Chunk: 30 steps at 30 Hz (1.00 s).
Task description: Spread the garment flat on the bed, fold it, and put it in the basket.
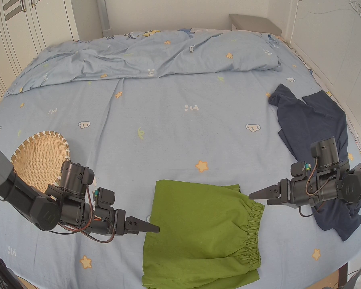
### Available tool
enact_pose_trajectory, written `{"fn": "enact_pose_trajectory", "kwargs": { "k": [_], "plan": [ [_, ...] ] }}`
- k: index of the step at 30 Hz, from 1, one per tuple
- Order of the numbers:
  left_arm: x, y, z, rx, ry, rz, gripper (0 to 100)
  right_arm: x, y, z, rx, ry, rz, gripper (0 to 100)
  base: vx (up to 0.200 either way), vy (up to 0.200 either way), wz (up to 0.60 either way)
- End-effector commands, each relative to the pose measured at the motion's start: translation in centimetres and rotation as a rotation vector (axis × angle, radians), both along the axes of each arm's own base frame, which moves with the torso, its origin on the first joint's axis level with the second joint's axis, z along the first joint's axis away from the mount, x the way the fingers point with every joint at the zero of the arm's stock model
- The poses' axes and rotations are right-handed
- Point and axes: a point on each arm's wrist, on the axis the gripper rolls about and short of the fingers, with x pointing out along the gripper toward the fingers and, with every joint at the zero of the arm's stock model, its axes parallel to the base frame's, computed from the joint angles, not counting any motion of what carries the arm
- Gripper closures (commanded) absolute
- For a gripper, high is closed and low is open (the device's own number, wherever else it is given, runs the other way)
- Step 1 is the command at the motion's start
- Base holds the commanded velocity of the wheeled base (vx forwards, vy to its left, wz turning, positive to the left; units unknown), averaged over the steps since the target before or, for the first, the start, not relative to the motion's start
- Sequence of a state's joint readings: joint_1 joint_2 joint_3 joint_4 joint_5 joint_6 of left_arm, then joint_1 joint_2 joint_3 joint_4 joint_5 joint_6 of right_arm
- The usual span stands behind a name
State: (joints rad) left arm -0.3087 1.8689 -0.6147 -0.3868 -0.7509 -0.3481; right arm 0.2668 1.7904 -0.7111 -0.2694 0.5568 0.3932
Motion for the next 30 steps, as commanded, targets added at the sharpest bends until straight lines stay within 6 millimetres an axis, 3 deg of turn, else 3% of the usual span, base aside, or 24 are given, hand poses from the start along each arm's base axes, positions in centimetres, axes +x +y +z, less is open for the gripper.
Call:
{"fn": "enact_pose_trajectory", "kwargs": {
  "k": [1,5,10,17,18,25,26,30],
  "plan": [
    [0.5,-0.2,-2.9,0.032,0.089,-0.008,0,-0.4,-1.7,2.5,0.045,-0.063,-0.043,0,0.0,0.0,0.0],
    [1.0,-0.7,-3.8,0.028,0.087,-0.013,0,-2.0,-2.3,4.3,0.069,-0.094,-0.036,0,0.0,0.0,0.0],
    [0.8,-2.8,-4.1,0.017,0.075,-0.073,0,-3.3,-2.6,5.1,0.072,-0.106,-0.035,0,0.0,0.0,0.0],
    [0.3,-4.8,-4.4,0.0,0.083,-0.113,0,-3.4,-2.9,5.1,0.071,-0.107,-0.048,0,0.0,0.0,0.0],
    [0.0,-5.8,-4.2,-0.022,0.089,-0.122,0,-3.2,-3.1,4.9,0.068,-0.102,-0.055,0,0.0,0.0,0.0],
    [0.0,-6.3,-3.9,-0.065,0.101,-0.09,0,-3.1,-3.1,4.8,0.066,-0.103,-0.053,0,0.0,0.0,0.0],
    [0.0,-6.4,-3.8,-0.07,0.107,-0.083,100,-3.1,-3.1,4.8,0.066,-0.103,-0.053,0,0.0,0.0,0.0],
    [0.2,-6.6,-3.5,-0.08,0.117,-0.073,100,-3.1,-3.1,4.9,0.068,-0.105,-0.054,0,0.0,0.0,0.0]
  ]
}}
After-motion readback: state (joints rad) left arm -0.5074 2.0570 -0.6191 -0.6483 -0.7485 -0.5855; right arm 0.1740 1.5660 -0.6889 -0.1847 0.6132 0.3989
